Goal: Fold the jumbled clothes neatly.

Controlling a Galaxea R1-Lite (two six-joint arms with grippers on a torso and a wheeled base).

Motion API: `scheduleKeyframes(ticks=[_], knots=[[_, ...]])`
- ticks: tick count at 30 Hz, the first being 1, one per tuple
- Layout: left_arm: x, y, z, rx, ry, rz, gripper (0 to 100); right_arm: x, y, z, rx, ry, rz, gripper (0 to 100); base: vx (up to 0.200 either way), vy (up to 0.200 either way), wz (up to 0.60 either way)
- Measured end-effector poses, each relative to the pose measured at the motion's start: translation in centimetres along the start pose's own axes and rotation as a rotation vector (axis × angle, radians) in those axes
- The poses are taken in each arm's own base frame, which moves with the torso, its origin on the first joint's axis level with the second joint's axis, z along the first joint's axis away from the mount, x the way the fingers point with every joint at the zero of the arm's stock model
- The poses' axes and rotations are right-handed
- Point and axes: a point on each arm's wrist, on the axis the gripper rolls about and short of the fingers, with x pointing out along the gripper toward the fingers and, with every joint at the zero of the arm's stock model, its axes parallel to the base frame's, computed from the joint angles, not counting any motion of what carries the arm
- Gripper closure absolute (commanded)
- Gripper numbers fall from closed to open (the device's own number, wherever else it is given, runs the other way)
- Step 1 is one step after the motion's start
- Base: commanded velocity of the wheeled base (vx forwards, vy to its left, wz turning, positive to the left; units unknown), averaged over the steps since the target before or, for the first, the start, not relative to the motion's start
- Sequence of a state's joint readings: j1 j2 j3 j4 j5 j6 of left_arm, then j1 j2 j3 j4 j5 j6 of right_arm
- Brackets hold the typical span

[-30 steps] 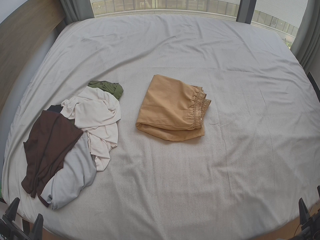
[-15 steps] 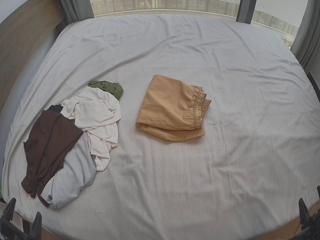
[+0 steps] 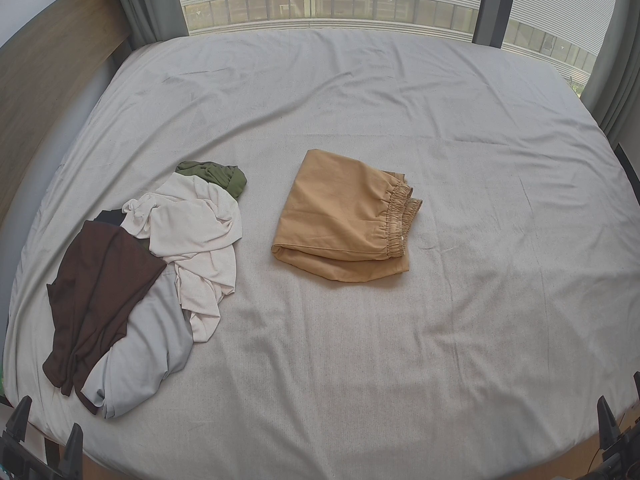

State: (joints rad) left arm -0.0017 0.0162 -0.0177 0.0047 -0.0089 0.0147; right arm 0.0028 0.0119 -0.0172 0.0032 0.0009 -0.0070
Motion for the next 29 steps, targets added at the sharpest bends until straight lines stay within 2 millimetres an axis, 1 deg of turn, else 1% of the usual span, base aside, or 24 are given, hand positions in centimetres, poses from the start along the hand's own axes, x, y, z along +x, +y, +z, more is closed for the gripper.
scheduleKeyframes(ticks=[29], knots=[[0.00,0.00,0.00,0.000,0.000,0.000,0,0.01,0.00,0.00,-0.002,0.002,0.000,0,0.000,0.000,0.00]])
